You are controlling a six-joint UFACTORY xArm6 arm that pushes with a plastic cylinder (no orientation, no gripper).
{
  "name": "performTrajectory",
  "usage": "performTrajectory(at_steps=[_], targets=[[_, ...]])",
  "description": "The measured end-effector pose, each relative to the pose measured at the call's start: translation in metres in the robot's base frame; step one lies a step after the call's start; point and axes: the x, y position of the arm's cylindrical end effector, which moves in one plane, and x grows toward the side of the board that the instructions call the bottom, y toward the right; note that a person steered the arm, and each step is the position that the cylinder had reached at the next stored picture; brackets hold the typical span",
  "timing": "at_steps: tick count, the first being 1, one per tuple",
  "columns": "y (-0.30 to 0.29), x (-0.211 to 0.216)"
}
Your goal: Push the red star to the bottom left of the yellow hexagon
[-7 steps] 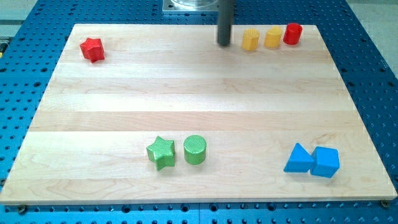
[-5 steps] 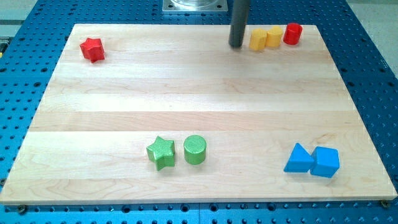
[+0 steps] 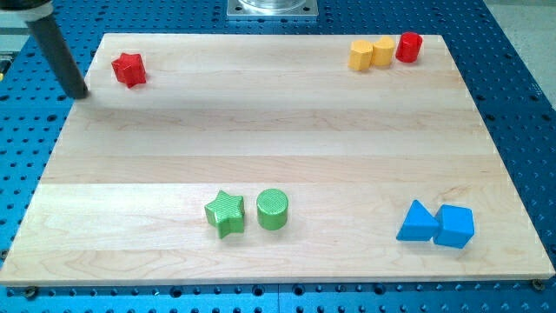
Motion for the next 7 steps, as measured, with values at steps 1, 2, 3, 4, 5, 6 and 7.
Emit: performTrajectory(at_steps=[1, 2, 3, 4, 5, 6, 7], targets=[[0.025, -0.024], [0.089, -0.024], [0.142, -0.023], [0.095, -0.029], [0.092, -0.048], [0.177, -0.039], [0.282, -0.015]])
